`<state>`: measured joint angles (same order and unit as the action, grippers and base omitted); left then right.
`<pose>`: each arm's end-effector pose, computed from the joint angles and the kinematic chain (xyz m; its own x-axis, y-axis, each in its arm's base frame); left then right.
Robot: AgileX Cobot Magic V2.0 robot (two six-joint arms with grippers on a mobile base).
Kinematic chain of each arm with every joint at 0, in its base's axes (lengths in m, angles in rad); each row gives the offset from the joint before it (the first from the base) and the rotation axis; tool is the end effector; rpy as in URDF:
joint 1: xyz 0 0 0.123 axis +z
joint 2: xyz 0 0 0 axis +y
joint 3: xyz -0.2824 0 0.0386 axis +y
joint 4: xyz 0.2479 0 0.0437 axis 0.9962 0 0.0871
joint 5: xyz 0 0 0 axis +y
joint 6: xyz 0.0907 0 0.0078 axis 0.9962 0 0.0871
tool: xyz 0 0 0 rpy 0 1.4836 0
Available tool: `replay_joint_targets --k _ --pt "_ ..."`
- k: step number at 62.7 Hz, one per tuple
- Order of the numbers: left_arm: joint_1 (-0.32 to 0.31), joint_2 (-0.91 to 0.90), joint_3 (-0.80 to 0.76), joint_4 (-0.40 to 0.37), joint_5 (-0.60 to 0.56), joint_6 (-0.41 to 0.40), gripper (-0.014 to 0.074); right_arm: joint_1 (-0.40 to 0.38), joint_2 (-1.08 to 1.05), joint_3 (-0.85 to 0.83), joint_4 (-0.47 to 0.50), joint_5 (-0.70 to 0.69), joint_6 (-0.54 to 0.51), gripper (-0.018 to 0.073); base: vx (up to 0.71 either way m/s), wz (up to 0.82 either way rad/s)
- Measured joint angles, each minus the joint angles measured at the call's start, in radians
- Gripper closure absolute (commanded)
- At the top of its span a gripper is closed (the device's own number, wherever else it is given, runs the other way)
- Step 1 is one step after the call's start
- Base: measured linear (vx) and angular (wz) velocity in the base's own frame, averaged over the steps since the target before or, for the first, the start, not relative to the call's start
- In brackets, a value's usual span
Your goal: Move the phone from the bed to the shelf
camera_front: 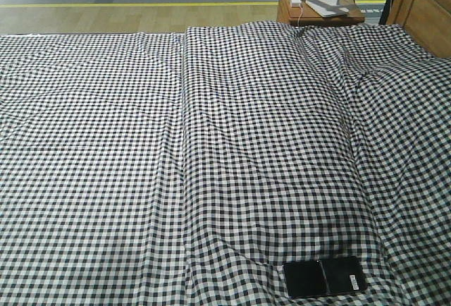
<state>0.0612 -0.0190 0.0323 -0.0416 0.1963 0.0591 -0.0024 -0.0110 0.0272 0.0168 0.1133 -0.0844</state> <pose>0.0557 0.0027 0.1854 -0.1227 0.0108 -0.9924 -0.0509 0.9986 0.0172 0.0567 0.0000 0.1942 -0.0422 -0.0676 -0.9968 -0.0024 0.9977 -0.0675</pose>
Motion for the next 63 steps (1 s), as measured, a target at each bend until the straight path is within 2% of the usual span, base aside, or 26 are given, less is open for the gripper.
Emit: replay_joint_targets --k 63 --pt "0.0 0.0 0.0 0.0 0.0 0.0 0.0595 0.0 0.0 0.0 0.0 0.0 0.0 0.0564 0.0 0.0"
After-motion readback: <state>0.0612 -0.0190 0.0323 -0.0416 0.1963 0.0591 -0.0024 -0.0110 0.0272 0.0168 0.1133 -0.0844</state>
